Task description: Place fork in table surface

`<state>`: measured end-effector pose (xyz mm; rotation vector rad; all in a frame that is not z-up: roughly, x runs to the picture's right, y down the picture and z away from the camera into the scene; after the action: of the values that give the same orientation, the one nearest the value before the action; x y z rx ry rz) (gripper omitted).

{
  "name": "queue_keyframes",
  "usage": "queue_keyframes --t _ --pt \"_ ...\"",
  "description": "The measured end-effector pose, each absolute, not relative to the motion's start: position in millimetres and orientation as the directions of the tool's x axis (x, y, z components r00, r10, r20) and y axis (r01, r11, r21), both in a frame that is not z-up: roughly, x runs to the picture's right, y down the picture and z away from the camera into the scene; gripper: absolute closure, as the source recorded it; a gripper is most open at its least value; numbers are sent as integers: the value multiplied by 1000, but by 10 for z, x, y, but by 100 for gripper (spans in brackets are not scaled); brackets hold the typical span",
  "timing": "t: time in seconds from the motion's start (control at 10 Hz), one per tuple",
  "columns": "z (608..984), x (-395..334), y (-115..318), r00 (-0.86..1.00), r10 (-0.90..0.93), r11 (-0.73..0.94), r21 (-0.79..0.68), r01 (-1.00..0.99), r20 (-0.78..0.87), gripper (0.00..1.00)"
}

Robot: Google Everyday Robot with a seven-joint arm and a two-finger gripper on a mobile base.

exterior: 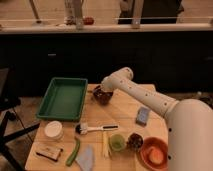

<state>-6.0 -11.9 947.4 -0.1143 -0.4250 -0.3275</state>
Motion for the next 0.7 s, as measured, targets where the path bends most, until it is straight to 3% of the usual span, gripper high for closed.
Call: queue_keyframes --t 0.5,0.7 --pt "9500 -90 -110 858 -291 938 -51 343 424 24" --pt "9510 -88 -104 858 -290 937 -55 344 424 20"
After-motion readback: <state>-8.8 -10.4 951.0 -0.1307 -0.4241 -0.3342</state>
